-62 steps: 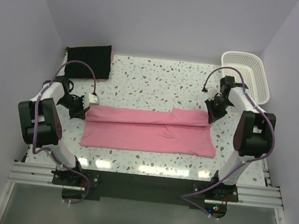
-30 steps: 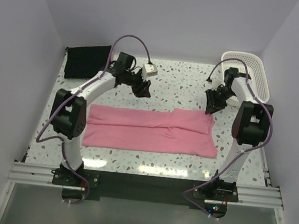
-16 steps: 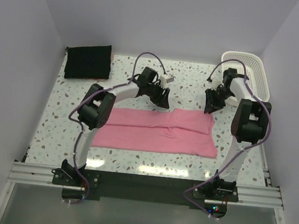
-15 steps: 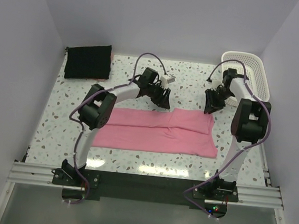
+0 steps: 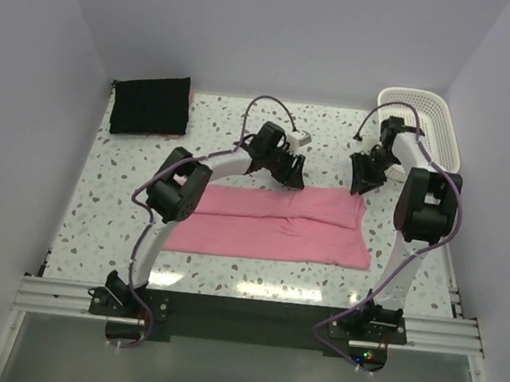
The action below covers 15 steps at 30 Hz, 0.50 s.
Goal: Fold and stack the t-shirts
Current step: Fold the tshirt
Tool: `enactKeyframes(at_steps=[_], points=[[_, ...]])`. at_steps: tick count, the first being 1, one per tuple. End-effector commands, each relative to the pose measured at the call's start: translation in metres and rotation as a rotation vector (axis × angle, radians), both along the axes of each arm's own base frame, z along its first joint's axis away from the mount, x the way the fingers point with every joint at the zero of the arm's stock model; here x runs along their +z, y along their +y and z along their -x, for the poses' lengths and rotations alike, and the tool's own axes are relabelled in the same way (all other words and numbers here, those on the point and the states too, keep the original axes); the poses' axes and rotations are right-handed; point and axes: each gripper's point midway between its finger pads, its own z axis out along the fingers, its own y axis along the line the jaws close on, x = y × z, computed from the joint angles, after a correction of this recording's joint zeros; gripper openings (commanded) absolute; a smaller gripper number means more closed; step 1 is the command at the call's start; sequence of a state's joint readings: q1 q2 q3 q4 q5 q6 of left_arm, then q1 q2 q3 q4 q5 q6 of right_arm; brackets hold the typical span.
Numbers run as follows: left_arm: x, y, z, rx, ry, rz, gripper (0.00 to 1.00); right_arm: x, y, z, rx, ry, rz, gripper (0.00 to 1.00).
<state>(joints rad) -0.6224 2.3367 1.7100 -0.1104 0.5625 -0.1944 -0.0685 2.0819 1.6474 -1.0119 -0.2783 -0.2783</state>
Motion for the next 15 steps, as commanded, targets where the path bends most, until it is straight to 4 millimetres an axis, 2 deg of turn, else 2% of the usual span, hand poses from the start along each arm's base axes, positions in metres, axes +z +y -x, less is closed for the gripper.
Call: enactKeyframes(at_steps=[1,6,9,11,15], points=[[-0.004,-0.008,-0.012,0.043,0.0,0.012,0.54,0.009,-0.002,-0.01,0.009,-0.031,-0.012,0.36],[-0.006,-0.015,-0.011,0.033,0.015,0.024,0.49,0.005,0.006,-0.008,0.01,-0.004,-0.059,0.31],[-0.007,-0.017,-0.009,0.028,0.027,0.031,0.43,0.007,0.01,-0.007,0.017,-0.001,-0.082,0.27],[-0.007,-0.018,-0.007,0.026,0.041,0.037,0.35,0.009,0.012,-0.007,0.018,0.002,-0.096,0.24],[-0.002,-0.024,-0.001,0.008,0.069,0.071,0.28,0.01,0.015,-0.004,0.023,0.009,-0.11,0.2]])
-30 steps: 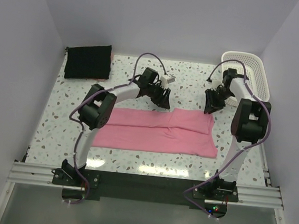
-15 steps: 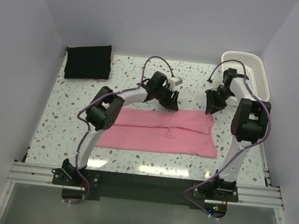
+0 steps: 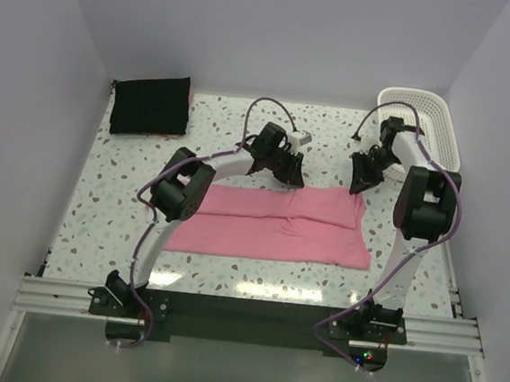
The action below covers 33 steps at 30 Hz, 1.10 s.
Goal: Fold and stack the t-shirts
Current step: Fold the tshirt
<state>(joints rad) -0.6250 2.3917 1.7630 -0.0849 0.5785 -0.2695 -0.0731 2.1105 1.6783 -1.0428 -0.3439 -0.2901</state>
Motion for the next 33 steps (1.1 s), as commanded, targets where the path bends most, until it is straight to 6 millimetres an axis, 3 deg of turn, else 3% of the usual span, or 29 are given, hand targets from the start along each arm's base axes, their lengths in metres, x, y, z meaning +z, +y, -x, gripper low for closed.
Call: enactKeyframes(at_steps=[1,9,11,18,24,29,33], points=[[0.003,-0.013,0.006,-0.017,0.026,0.036,0.24,0.01,0.006,-0.005,0.011,-0.012,-0.045,0.16],[0.026,-0.018,0.002,-0.027,-0.015,0.081,0.01,0.021,0.005,-0.008,0.013,-0.035,-0.043,0.02],[0.03,-0.019,0.001,-0.034,-0.036,0.089,0.0,0.024,0.006,-0.007,0.013,-0.037,-0.043,0.0],[0.085,-0.021,0.004,-0.057,-0.175,0.2,0.0,0.04,0.008,0.004,0.033,-0.053,-0.056,0.0],[0.1,-0.017,0.018,-0.08,-0.19,0.211,0.0,0.048,0.009,0.022,0.062,-0.057,-0.057,0.0],[0.1,-0.01,0.046,-0.118,-0.196,0.198,0.0,0.061,0.007,0.039,0.094,-0.076,-0.043,0.0],[0.098,-0.008,0.069,-0.143,-0.188,0.188,0.0,0.059,0.004,0.062,0.116,-0.062,-0.022,0.0]])
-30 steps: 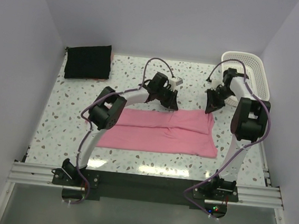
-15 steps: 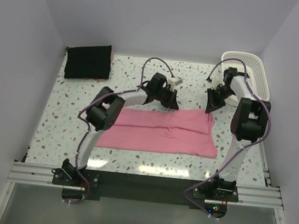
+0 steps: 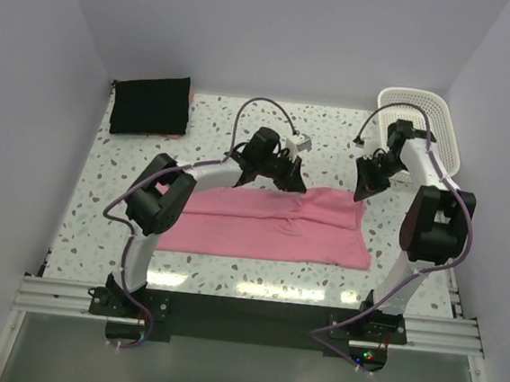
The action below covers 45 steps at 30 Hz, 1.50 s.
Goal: Fold and stack the t-shirts
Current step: Fold the tshirt
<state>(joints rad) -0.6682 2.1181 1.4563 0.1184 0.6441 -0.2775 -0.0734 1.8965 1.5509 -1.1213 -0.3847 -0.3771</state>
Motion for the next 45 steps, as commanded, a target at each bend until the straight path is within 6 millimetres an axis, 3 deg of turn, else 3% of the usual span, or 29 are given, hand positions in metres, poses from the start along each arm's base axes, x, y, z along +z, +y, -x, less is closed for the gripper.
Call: enactKeyframes(at_steps=[1,6,7,11,16,35,41,45], points=[[0.024,-0.003,0.021,-0.05,-0.072,0.045,0.0,0.013,-0.004,0.021,0.043,-0.022,0.016,0.0],[0.03,-0.003,0.056,-0.091,-0.068,0.048,0.0,0.01,-0.006,0.051,0.082,-0.004,0.034,0.0],[0.022,0.0,0.065,-0.096,-0.057,0.038,0.0,0.01,-0.006,0.056,0.09,-0.002,0.036,0.0],[0.032,0.003,0.096,-0.146,-0.098,0.037,0.0,0.005,-0.008,0.077,0.129,0.008,0.051,0.0],[0.017,0.011,0.12,-0.201,-0.067,-0.016,0.0,0.002,-0.007,0.09,0.145,0.012,0.046,0.0],[-0.027,0.025,0.151,-0.281,0.081,-0.105,0.0,-0.011,-0.013,0.128,0.238,0.104,0.061,0.0],[-0.042,0.028,0.163,-0.3,0.119,-0.168,0.0,-0.018,-0.018,0.13,0.265,0.112,0.083,0.0],[-0.032,0.026,0.151,-0.306,0.026,-0.175,0.0,-0.016,-0.017,0.119,0.261,0.099,0.075,0.0]])
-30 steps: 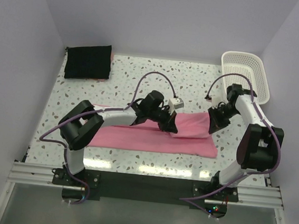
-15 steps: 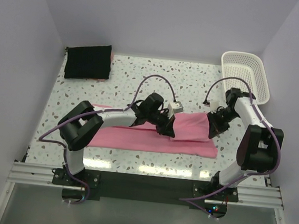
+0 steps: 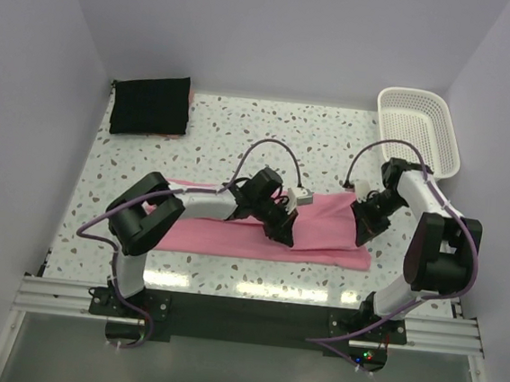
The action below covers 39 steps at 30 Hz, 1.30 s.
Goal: Fold and stack the t-shirts
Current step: Fold the tshirt
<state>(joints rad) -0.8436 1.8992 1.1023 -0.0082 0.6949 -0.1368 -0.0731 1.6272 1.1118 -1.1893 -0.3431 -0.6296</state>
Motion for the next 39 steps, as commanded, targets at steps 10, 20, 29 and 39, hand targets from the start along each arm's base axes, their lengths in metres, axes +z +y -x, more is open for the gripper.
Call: enactKeyframes(at_steps=[10,20,29,39], points=[[0.015,0.004,-0.066,0.079,-0.121,0.01,0.0,0.006,-0.008,-0.067,-0.032,-0.121,0.025,0.0],[-0.005,0.014,-0.098,0.166,-0.153,-0.039,0.03,-0.013,-0.008,-0.099,-0.093,-0.148,0.027,0.0],[0.035,0.072,-0.093,0.188,-0.222,-0.004,0.36,0.025,-0.004,-0.1,-0.091,-0.176,0.006,0.4],[0.028,0.263,-0.09,0.275,-0.151,-0.329,0.3,0.029,0.044,-0.089,-0.029,-0.149,-0.054,0.39]])
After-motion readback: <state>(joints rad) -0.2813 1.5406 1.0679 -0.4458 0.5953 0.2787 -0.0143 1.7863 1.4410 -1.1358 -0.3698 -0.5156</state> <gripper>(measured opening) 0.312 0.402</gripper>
